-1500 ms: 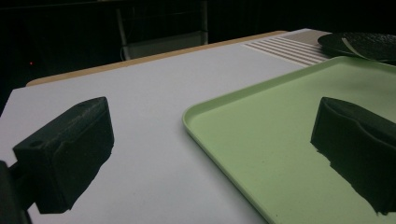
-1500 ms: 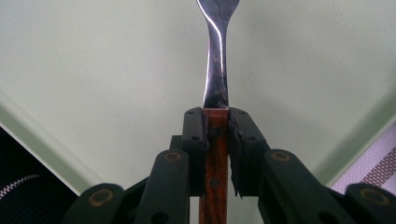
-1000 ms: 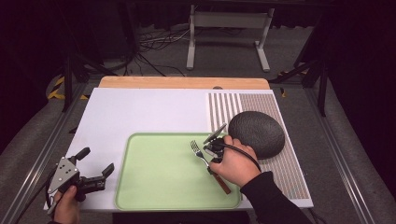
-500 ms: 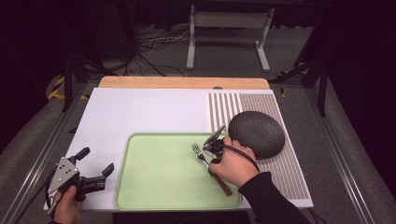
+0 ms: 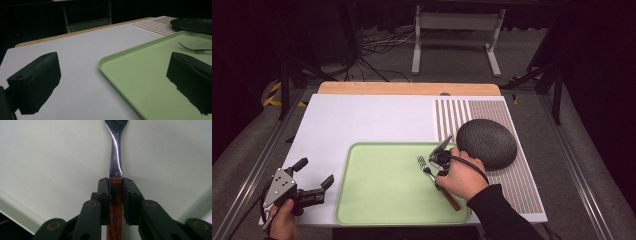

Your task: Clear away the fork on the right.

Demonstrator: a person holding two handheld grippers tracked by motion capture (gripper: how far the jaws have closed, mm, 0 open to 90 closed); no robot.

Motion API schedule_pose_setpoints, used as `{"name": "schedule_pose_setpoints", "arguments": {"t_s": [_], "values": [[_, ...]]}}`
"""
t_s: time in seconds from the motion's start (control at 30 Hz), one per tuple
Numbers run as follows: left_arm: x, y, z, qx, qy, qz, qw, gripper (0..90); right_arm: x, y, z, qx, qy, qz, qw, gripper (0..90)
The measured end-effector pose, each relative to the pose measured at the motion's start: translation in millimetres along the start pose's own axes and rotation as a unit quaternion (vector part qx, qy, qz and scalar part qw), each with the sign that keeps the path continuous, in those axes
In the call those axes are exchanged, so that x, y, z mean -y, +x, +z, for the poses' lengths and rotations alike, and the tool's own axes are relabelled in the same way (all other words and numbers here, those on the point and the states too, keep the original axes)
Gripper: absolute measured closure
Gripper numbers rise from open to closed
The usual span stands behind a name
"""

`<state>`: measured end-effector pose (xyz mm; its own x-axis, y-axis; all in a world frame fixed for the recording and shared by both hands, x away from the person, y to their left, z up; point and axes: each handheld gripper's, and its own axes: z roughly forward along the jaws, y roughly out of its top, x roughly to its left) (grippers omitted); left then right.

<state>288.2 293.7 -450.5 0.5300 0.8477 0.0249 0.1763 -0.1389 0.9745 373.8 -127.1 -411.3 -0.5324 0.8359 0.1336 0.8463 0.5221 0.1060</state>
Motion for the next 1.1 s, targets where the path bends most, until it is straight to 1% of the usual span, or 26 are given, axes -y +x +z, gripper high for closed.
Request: {"name": "schedule_pose_setpoints", "arguments": {"t_s": [0.13,0.23,0.3,0.37,0.4,0.47,0.53,0.6,0.63,0.67,0.7,0.73,0.77,0.8,0.9,0.97,1.0,1.03,1.07,1.1], "values": [[0.0,0.0,-0.2,0.000,0.000,0.000,1.0000,0.1,0.2,-0.6,0.5,0.000,-0.001,-0.005,1.0000,77.6],[0.1,0.1,0.0,0.000,0.000,0.000,1.0000,0.1,0.4,-1.8,-0.3,-0.001,-0.008,-0.013,0.9999,74.1],[0.2,0.0,0.1,0.000,0.001,0.000,1.0000,0.1,0.6,-2.0,-1.8,0.000,-0.020,-0.021,0.9996,68.4],[0.2,0.0,0.1,0.000,0.001,-0.001,1.0000,0.1,1.0,-1.7,-3.3,-0.001,-0.026,-0.025,0.9993,63.7],[0.2,-0.1,0.1,0.000,0.001,0.000,1.0000,0.1,1.2,-1.6,-4.4,-0.004,-0.032,-0.030,0.9991,61.0],[0.2,-0.1,0.0,0.000,0.001,0.000,1.0000,0.1,1.6,-1.1,-5.9,-0.004,-0.047,-0.037,0.9982,55.4],[0.2,-0.2,0.0,0.000,0.001,0.000,1.0000,0.1,1.6,-0.4,-7.6,-0.004,-0.063,-0.047,0.9969,49.2],[0.1,-0.1,-0.2,-0.002,0.000,0.000,1.0000,0.1,1.4,0.2,-8.3,-0.003,-0.081,-0.058,0.9950,41.3],[0.1,-0.1,-0.2,-0.002,0.000,0.000,1.0000,0.1,0.9,0.0,-8.4,-0.003,-0.093,-0.068,0.9934,37.0],[0.1,0.1,-0.2,-0.002,0.000,0.000,1.0000,0.1,0.2,-0.4,-8.4,0.000,-0.109,-0.083,0.9906,33.9],[0.2,0.1,-0.2,-0.002,0.000,-0.001,1.0000,0.1,0.2,-0.4,-8.4,0.000,-0.109,-0.083,0.9906,33.9],[0.1,0.1,-0.3,-0.002,0.000,-0.001,1.0000,0.1,-1.2,-1.4,-9.3,0.000,-0.125,-0.106,0.9864,29.1],[0.1,0.1,-0.3,-0.002,0.000,-0.001,1.0000,0.1,-2.1,-1.6,-9.4,0.000,-0.138,-0.113,0.9840,27.2],[0.1,0.0,-0.2,-0.001,0.000,0.000,1.0000,0.1,-3.3,-2.7,-9.6,-0.006,-0.149,-0.122,0.9812,25.7],[0.1,0.1,-0.3,-0.002,0.000,-0.001,1.0000,0.1,-6.2,-4.3,-9.7,-0.018,-0.177,-0.138,0.9743,25.2],[0.2,0.3,-0.3,-0.002,0.000,-0.001,1.0000,0.1,-8.4,-5.1,-9.0,-0.022,-0.196,-0.154,0.9682,26.4],[0.2,0.3,-0.3,-0.002,0.000,-0.001,1.0000,0.1,-9.1,-5.3,-8.7,-0.024,-0.201,-0.158,0.9664,28.2],[0.1,0.3,-0.4,-0.002,0.001,-0.001,1.0000,0.1,-10.4,-5.3,-8.1,-0.027,-0.209,-0.163,0.9639,30.0],[0.1,0.3,-0.4,-0.002,0.001,-0.001,1.0000,0.1,-10.4,-5.3,-8.1,-0.027,-0.209,-0.163,0.9639,30.0],[0.1,0.3,-0.5,-0.002,0.001,-0.001,1.0000,0.1,-12.5,-5.3,-6.7,-0.032,-0.218,-0.175,0.9595,31.2]]}}
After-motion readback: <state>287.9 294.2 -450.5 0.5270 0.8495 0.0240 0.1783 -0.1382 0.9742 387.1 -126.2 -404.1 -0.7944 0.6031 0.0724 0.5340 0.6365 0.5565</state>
